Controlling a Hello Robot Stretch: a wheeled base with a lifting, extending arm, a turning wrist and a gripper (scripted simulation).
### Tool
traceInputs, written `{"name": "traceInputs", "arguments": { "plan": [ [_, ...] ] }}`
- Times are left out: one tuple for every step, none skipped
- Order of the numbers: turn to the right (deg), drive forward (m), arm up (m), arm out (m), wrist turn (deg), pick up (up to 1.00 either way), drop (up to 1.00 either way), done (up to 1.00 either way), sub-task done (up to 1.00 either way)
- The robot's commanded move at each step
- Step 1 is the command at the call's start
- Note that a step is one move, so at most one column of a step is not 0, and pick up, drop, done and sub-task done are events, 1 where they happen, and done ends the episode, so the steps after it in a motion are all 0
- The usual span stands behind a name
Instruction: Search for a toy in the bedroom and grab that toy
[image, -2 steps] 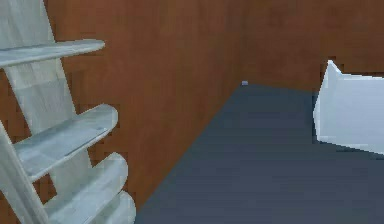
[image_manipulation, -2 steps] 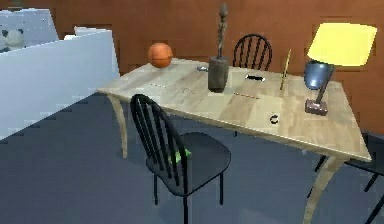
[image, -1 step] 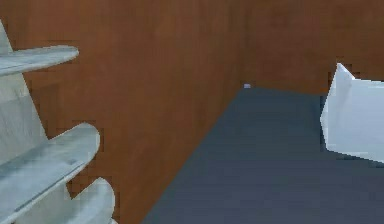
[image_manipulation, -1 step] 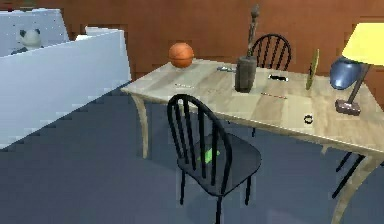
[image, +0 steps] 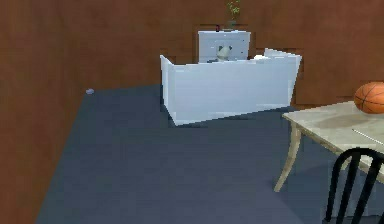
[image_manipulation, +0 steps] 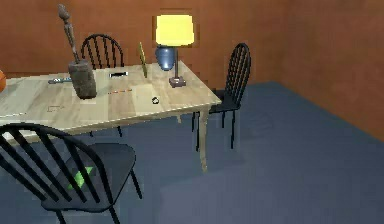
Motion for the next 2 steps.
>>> {"name": "traceInputs", "arguments": {
  "plan": [
    [6.0, 0.0, 0.0, 0.0, 0.0, 0.0, 0.0, 0.0, 0.0],
    [0.0, 0.35, 0.0, 0.0, 0.0, 0.0, 0.0, 0.0, 0.0]
  ]
}}
